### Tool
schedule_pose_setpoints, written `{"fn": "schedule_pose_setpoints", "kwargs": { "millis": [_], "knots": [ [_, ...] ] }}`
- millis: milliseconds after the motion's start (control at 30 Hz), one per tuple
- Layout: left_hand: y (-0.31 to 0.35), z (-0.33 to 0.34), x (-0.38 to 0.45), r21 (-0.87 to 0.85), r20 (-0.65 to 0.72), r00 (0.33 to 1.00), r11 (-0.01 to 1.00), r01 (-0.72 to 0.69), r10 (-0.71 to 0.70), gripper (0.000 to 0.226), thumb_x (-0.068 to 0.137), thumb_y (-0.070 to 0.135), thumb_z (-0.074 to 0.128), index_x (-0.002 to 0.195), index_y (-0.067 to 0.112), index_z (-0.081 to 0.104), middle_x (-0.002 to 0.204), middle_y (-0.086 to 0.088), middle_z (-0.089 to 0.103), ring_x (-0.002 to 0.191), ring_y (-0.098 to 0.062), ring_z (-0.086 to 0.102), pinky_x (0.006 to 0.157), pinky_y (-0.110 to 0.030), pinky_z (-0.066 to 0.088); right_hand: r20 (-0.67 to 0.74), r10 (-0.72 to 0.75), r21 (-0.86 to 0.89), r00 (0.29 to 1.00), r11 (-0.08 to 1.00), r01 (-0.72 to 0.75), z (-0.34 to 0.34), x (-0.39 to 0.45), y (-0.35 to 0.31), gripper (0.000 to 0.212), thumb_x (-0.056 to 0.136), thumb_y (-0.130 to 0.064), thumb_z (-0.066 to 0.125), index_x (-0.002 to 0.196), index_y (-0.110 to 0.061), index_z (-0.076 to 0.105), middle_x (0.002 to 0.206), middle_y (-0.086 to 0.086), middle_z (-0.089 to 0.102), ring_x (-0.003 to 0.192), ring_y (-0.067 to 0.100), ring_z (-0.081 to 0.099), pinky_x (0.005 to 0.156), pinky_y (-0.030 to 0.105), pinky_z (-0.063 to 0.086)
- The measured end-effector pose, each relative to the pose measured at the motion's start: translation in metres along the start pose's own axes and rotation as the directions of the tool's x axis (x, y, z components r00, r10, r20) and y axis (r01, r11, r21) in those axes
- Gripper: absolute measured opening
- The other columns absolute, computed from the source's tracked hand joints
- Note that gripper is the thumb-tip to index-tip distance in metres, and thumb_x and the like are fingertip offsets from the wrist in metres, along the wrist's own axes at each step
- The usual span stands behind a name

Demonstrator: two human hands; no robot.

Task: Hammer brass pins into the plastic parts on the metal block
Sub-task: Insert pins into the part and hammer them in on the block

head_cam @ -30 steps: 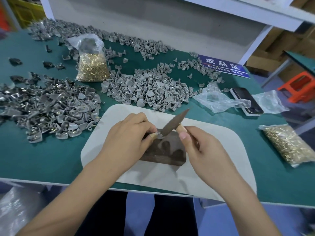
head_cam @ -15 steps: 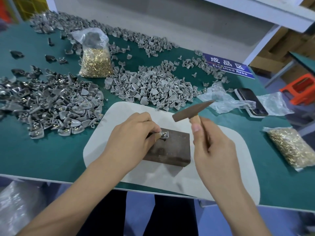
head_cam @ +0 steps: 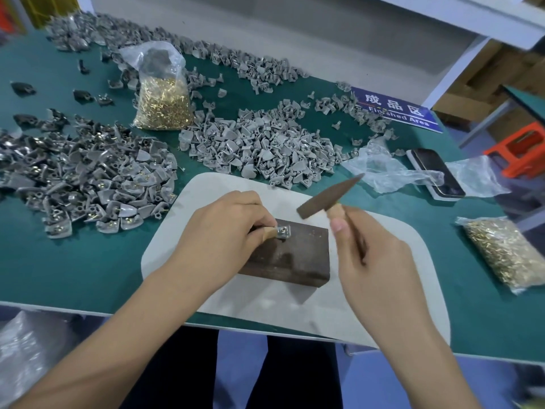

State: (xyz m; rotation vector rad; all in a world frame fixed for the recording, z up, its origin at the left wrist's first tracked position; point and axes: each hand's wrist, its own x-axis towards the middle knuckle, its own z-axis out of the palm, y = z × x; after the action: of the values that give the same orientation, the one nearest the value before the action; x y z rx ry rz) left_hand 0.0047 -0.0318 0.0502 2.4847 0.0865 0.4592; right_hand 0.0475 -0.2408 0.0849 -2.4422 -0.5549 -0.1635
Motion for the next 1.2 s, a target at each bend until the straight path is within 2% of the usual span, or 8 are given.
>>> {"fn": "schedule_pose_setpoints", "kwargs": {
  "millis": [67,200,333,500,700,967,1133,1200],
  "knots": [
    [-0.001,0.0,0.001,0.003,-0.006,1.0,1.0,-0.004,0.004,0.003,0.089,0.033,0.074,0.09,0.032,0.076,0.088,0.014,0.061,0.092,-0.007,0.055,0.071,-0.033,0.048,-0.075,0.003,0.057,0.997,0.998,0.001,0.001,-0.002,-0.005,0.025,0.105,-0.05,0.04,0.11,-0.039,0.061,0.069,-0.008,0.058,0.064,0.019,0.053,0.06,0.037,0.043],
    [-0.003,0.0,0.001,0.009,-0.002,1.0,1.0,-0.026,0.026,0.003,0.088,0.031,0.075,0.091,0.031,0.077,0.087,0.014,0.06,0.092,-0.007,0.054,0.07,-0.032,0.047,0.134,-0.009,-0.082,0.991,0.996,0.02,0.006,-0.002,-0.008,0.029,0.1,-0.056,0.035,0.11,-0.039,0.056,0.064,-0.003,0.056,0.068,0.031,0.055,0.06,0.045,0.047],
    [-0.005,0.0,0.001,0.008,0.001,0.999,0.999,-0.04,0.04,0.004,0.089,0.032,0.073,0.091,0.03,0.077,0.087,0.015,0.06,0.091,-0.006,0.053,0.069,-0.029,0.044,-0.053,-0.01,0.019,0.999,1.0,0.011,0.002,-0.001,-0.008,0.031,0.103,-0.053,0.036,0.116,-0.039,0.06,0.062,-0.008,0.054,0.063,0.019,0.052,0.06,0.043,0.045],
    [-0.008,0.001,0.001,0.014,-0.005,0.998,0.998,-0.061,0.061,0.005,0.087,0.029,0.075,0.091,0.031,0.078,0.087,0.014,0.061,0.091,-0.006,0.054,0.067,-0.026,0.04,0.175,-0.023,-0.152,0.984,0.987,0.05,0.007,-0.002,-0.012,0.033,0.097,-0.057,0.031,0.116,-0.04,0.052,0.079,0.001,0.069,0.078,0.038,0.06,0.063,0.044,0.05],
    [-0.013,0.004,-0.003,-0.081,-0.024,0.997,0.994,-0.076,0.075,0.006,0.088,0.026,0.076,0.094,0.027,0.078,0.091,0.014,0.062,0.092,-0.007,0.056,0.072,-0.031,0.048,0.178,-0.015,-0.152,0.984,0.987,0.042,0.004,-0.002,-0.012,0.031,0.098,-0.057,0.032,0.116,-0.041,0.051,0.08,0.0,0.07,0.078,0.037,0.061,0.065,0.045,0.052],
    [-0.007,0.003,-0.005,0.023,-0.05,0.992,0.993,-0.118,0.119,0.002,0.09,0.029,0.071,0.088,0.027,0.071,0.089,0.014,0.059,0.09,-0.013,0.055,0.064,-0.039,0.051,0.214,-0.029,-0.161,0.976,0.985,0.065,-0.001,0.001,-0.012,0.03,0.099,-0.057,0.033,0.111,-0.038,0.053,0.076,-0.001,0.066,0.078,0.036,0.059,0.067,0.046,0.052],
    [-0.006,0.005,-0.004,0.042,-0.021,0.994,0.993,-0.107,0.108,0.006,0.093,0.035,0.065,0.092,0.03,0.068,0.092,0.015,0.058,0.096,-0.013,0.051,0.064,-0.037,0.049,-0.084,-0.004,-0.009,0.996,1.0,0.003,-0.007,0.004,-0.003,0.024,0.105,-0.053,0.036,0.108,-0.04,0.055,0.069,-0.019,0.056,0.07,0.011,0.051,0.067,0.022,0.045],
    [-0.005,0.005,-0.003,0.039,-0.019,0.995,0.995,-0.096,0.097,0.006,0.093,0.035,0.065,0.093,0.029,0.068,0.094,0.014,0.059,0.098,-0.013,0.051,0.066,-0.038,0.049,-0.023,-0.001,-0.014,1.0,1.0,0.0,-0.002,0.003,-0.006,0.026,0.104,-0.054,0.036,0.111,-0.039,0.056,0.07,-0.016,0.059,0.068,0.012,0.054,0.066,0.032,0.048]
  ]
}}
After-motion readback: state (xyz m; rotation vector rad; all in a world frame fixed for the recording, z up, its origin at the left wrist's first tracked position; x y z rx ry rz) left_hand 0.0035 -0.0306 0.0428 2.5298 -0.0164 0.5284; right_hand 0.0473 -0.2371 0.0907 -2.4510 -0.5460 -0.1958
